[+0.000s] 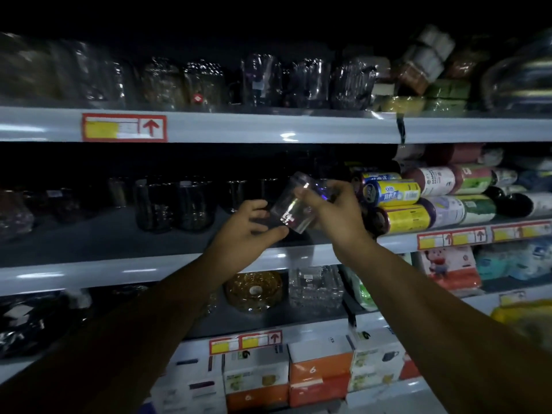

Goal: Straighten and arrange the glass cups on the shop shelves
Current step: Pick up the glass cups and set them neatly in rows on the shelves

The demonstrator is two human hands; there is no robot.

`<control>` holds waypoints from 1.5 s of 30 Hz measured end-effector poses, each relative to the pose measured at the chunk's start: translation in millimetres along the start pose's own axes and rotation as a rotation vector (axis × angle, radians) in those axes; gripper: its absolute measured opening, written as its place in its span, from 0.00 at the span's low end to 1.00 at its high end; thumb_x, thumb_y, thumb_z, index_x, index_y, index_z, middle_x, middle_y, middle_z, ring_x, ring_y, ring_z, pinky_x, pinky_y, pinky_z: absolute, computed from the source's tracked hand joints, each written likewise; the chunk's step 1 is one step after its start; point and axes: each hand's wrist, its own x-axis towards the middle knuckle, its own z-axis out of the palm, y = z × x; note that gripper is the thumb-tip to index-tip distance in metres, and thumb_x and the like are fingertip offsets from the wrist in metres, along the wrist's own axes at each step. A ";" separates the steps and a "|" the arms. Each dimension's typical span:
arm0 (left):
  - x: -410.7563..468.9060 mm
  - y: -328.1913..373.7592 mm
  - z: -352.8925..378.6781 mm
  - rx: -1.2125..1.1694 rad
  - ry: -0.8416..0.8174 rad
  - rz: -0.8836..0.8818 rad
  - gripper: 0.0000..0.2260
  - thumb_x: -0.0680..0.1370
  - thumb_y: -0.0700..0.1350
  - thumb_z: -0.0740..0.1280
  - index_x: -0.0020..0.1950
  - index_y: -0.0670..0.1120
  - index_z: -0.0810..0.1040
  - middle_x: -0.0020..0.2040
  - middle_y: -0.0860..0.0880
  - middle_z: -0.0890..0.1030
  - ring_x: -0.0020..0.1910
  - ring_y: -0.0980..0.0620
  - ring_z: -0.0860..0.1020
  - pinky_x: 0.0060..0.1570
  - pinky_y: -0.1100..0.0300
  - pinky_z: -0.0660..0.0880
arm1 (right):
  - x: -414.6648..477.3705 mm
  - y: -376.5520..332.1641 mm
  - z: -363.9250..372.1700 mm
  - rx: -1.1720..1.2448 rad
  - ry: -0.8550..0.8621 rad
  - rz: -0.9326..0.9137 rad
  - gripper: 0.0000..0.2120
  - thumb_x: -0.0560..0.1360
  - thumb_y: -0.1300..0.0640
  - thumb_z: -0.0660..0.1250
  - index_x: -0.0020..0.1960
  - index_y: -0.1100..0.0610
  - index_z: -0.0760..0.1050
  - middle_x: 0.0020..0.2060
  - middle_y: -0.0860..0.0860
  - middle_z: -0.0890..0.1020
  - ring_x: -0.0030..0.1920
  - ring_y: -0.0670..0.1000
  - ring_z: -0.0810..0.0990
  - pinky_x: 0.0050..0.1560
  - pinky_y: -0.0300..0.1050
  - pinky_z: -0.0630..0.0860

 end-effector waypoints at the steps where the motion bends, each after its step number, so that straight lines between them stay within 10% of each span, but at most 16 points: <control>1: -8.3 3.3 -8.8 -0.034 -0.001 -0.008 0.28 0.74 0.49 0.76 0.71 0.53 0.69 0.61 0.58 0.78 0.53 0.61 0.81 0.51 0.64 0.76 | -7.7 -6.0 9.4 0.022 -0.048 0.029 0.37 0.63 0.42 0.81 0.64 0.53 0.69 0.55 0.50 0.81 0.54 0.52 0.84 0.58 0.58 0.81; 8: -59.8 4.2 -87.1 -0.059 0.063 -0.050 0.19 0.73 0.50 0.77 0.60 0.56 0.74 0.54 0.56 0.82 0.51 0.58 0.82 0.56 0.55 0.80 | -58.8 -28.6 89.8 0.006 -0.292 0.082 0.32 0.69 0.49 0.80 0.66 0.52 0.68 0.57 0.49 0.80 0.53 0.48 0.82 0.43 0.41 0.77; 18: -99.3 -45.3 -212.1 -0.034 0.181 -0.061 0.20 0.73 0.45 0.78 0.63 0.52 0.78 0.49 0.63 0.85 0.50 0.67 0.81 0.49 0.71 0.76 | -107.0 -22.0 233.2 0.060 -0.369 0.101 0.46 0.55 0.37 0.83 0.65 0.58 0.74 0.51 0.52 0.86 0.52 0.54 0.86 0.57 0.60 0.82; 23: -103.3 -74.8 -258.2 0.004 0.246 -0.063 0.20 0.72 0.45 0.78 0.60 0.57 0.78 0.52 0.63 0.84 0.52 0.62 0.82 0.58 0.56 0.78 | -118.7 -9.5 286.7 0.037 -0.405 0.081 0.17 0.68 0.49 0.81 0.51 0.58 0.83 0.43 0.56 0.88 0.47 0.58 0.87 0.53 0.64 0.82; 27: -99.2 -96.5 -292.9 0.069 0.148 -0.022 0.18 0.73 0.50 0.78 0.59 0.61 0.78 0.54 0.62 0.84 0.54 0.61 0.82 0.60 0.55 0.78 | -115.4 -2.9 323.5 0.018 -0.407 0.056 0.17 0.68 0.49 0.80 0.52 0.57 0.84 0.44 0.54 0.88 0.47 0.55 0.87 0.55 0.61 0.82; 31: -78.3 -120.2 -337.5 0.392 0.105 0.083 0.07 0.80 0.55 0.65 0.56 0.59 0.79 0.51 0.55 0.84 0.51 0.56 0.81 0.55 0.52 0.78 | -101.6 1.5 351.7 -0.134 -0.322 -0.085 0.20 0.69 0.50 0.80 0.56 0.54 0.80 0.45 0.46 0.87 0.46 0.44 0.85 0.53 0.47 0.82; 36: -42.5 -152.3 -360.5 0.971 0.114 0.186 0.17 0.82 0.55 0.53 0.53 0.49 0.77 0.47 0.50 0.78 0.46 0.50 0.76 0.48 0.50 0.75 | -80.1 18.3 383.4 -0.308 -0.273 -0.212 0.22 0.71 0.52 0.79 0.60 0.55 0.74 0.50 0.47 0.85 0.45 0.42 0.81 0.41 0.27 0.75; 45: -32.1 -188.5 -362.5 1.049 0.208 0.335 0.15 0.82 0.54 0.54 0.42 0.50 0.74 0.40 0.53 0.73 0.41 0.51 0.73 0.38 0.54 0.71 | -37.5 43.5 420.0 -0.362 -0.202 -0.180 0.24 0.72 0.54 0.79 0.62 0.61 0.72 0.56 0.53 0.84 0.54 0.51 0.83 0.46 0.35 0.73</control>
